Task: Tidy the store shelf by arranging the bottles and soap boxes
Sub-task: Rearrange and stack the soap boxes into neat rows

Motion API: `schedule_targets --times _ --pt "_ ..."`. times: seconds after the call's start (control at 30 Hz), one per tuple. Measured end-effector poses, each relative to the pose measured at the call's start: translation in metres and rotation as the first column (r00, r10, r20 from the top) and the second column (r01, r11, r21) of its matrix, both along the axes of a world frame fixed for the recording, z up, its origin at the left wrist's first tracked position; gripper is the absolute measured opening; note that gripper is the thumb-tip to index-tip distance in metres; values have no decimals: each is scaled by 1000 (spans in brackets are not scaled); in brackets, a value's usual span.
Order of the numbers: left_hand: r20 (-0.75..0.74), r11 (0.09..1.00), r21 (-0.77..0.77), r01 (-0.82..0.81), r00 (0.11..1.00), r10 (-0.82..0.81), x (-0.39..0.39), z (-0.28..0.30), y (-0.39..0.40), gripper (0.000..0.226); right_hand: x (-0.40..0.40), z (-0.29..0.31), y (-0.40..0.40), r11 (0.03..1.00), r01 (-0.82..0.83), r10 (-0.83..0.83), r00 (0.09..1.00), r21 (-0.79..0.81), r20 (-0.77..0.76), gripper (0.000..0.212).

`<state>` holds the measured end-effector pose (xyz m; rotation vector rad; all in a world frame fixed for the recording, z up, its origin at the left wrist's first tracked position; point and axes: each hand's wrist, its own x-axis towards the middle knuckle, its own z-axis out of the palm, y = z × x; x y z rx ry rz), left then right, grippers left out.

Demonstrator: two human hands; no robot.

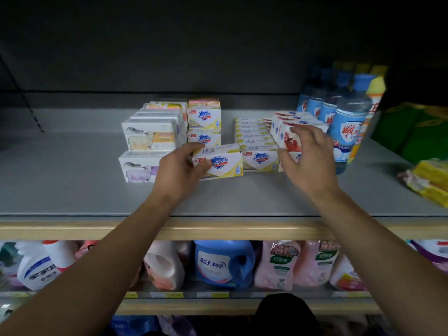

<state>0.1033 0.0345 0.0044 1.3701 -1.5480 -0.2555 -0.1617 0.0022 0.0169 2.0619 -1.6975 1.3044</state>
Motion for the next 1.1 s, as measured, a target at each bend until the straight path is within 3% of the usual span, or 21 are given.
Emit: schedule_targets --times 0.17,0.4,0.67,0.83,0.93,1.1 --pt "103 999 -31 -34 994 37 -21 26 -37 40 -18 27 -40 998 56 -52 992 32 -114 51" --pt "358 994 -47 -95 928 105 -43 56 -109 42 -25 25 -71 985 103 -45 927 139 -372 56" --pt "533 992 36 -123 842 85 -80 57 -182 36 -25 11 -74 995 94 -75 946 43 -316 49" --pt "648 994 -89 -65 754 107 -88 51 -197 43 -22 4 -79 995 95 -96 961 -18 -259 47" --pt "699 997 -77 -25 711 72 -91 51 -206 45 -20 2 -81 993 108 -115 965 -41 -236 48" --pt "682 993 -67 -93 723 114 -95 51 -229 46 -19 2 -80 992 113 -121 971 -49 -206 45"
